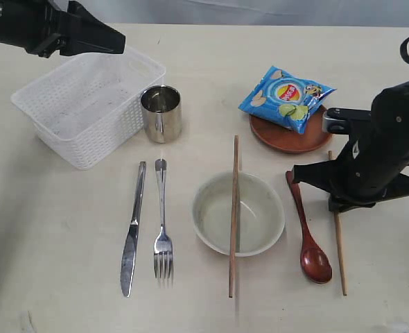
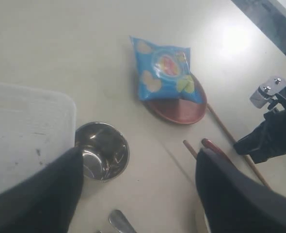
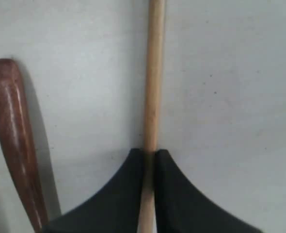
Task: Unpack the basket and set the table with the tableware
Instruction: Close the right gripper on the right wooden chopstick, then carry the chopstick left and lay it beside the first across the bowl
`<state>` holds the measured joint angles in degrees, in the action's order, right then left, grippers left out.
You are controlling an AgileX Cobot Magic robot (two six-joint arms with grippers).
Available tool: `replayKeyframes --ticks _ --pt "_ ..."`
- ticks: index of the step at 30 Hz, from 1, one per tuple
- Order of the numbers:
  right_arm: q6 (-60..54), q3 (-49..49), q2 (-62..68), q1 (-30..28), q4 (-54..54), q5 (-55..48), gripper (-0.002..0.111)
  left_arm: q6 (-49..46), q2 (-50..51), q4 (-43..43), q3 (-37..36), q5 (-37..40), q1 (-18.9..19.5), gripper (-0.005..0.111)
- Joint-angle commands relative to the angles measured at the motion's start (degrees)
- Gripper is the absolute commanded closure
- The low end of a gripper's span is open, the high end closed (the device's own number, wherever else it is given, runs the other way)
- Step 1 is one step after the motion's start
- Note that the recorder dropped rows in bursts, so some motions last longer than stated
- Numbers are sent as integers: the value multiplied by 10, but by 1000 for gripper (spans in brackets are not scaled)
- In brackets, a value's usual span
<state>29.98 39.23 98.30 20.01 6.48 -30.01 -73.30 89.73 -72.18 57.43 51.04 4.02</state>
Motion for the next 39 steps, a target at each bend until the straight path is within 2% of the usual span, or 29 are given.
replayKeyframes --ticks 1,9,13,19,27,39 --pt "1 -5 0 -4 0 -11 109 -4 -4 -2 -4 5 -4 45" --pt "-6 46 -60 -4 4 -117 109 -4 -4 -2 -4 5 -4 45" --pt "-18 70 -110 -2 -26 -136 109 -4 -4 -2 -4 5 -4 45" --pt "-45 80 -137 56 -126 -136 109 -4 -4 -2 -4 5 -4 45" --pt "-43 80 -125 145 -196 -66 109 -4 -4 -2 -4 5 -4 45" --pt "-31 80 -72 156 -230 -30 109 -4 -4 -2 -4 5 -4 45"
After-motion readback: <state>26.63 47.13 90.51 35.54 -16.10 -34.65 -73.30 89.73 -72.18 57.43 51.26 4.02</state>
